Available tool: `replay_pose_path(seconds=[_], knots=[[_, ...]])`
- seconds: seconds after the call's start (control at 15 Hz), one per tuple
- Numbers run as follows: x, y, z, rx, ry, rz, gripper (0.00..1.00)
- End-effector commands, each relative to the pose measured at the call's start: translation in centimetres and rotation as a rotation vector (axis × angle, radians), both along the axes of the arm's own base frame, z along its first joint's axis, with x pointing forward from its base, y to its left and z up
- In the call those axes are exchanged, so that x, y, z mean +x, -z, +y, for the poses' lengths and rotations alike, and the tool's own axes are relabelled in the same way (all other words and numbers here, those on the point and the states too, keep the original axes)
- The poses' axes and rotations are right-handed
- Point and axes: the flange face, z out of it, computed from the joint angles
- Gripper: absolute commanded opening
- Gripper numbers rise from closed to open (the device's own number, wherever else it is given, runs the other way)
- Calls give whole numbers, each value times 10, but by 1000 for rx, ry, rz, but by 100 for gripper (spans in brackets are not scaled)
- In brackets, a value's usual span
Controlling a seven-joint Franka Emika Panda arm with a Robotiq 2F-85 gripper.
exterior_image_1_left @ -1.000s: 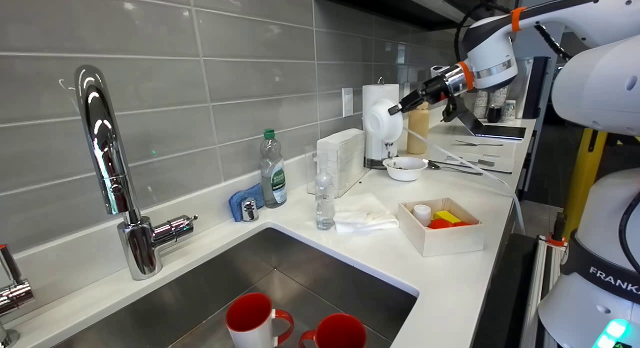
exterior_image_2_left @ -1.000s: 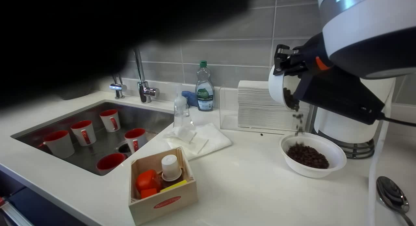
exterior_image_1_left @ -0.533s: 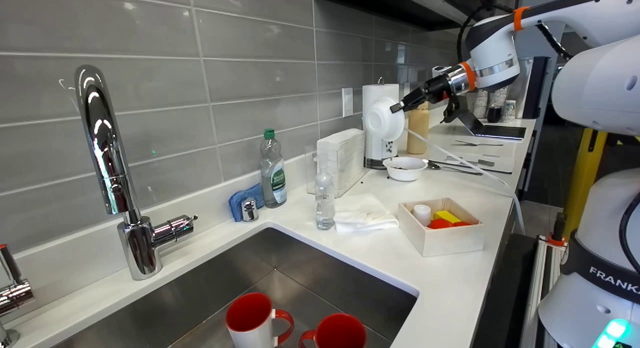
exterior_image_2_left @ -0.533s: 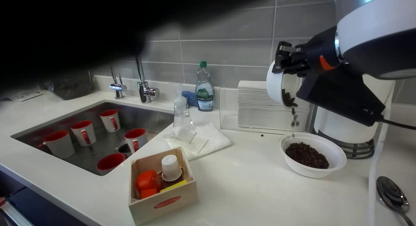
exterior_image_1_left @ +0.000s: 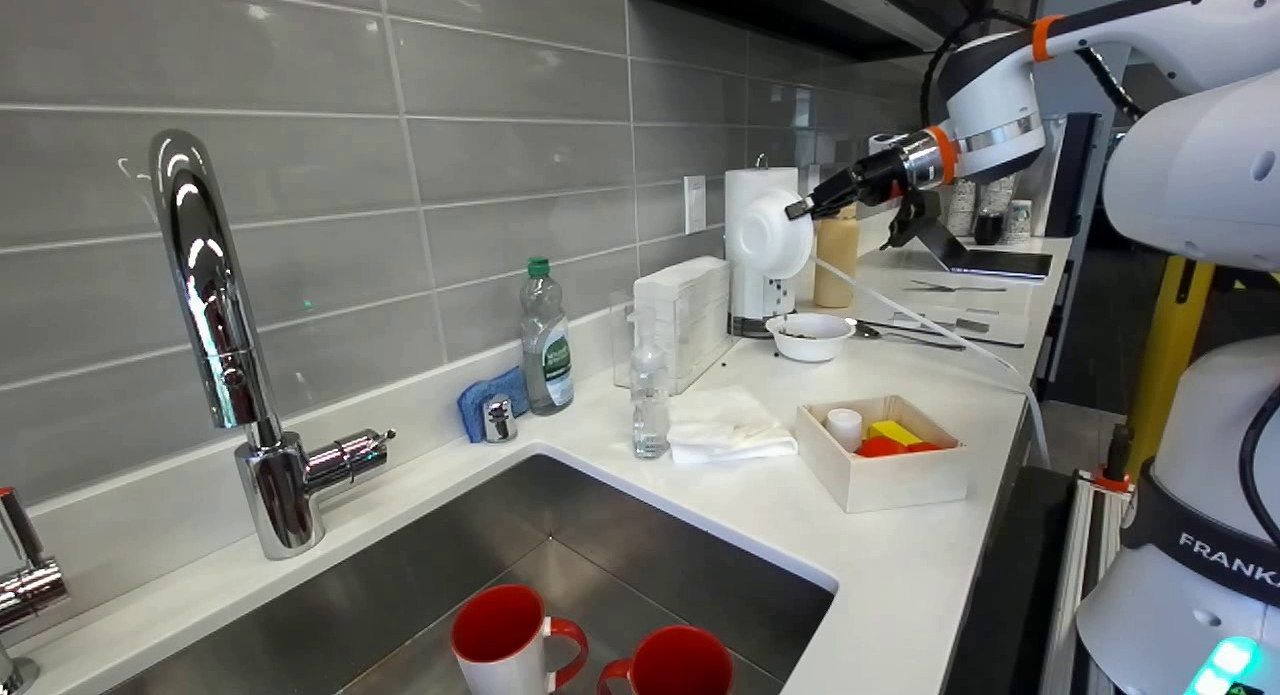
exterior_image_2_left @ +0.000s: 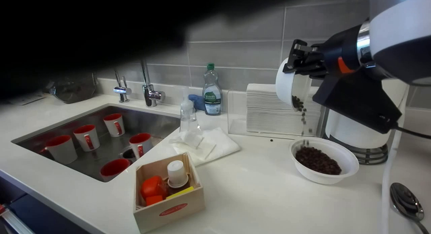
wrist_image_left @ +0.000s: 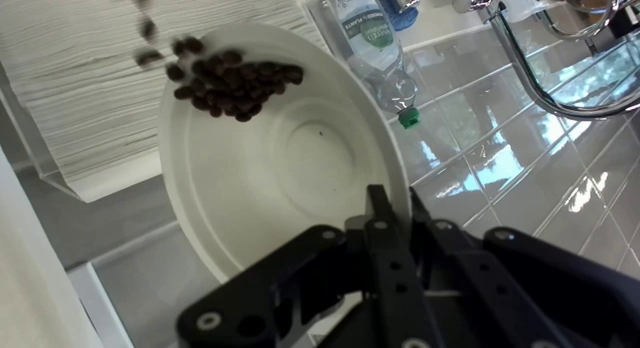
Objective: Pour the contents out of the bowl on the left and into the bowl on the right.
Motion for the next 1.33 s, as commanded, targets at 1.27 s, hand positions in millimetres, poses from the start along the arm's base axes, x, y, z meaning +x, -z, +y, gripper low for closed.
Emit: replay_pose_path(seconds=[1.27], knots=[[2, -14, 8, 81, -25, 12, 0]])
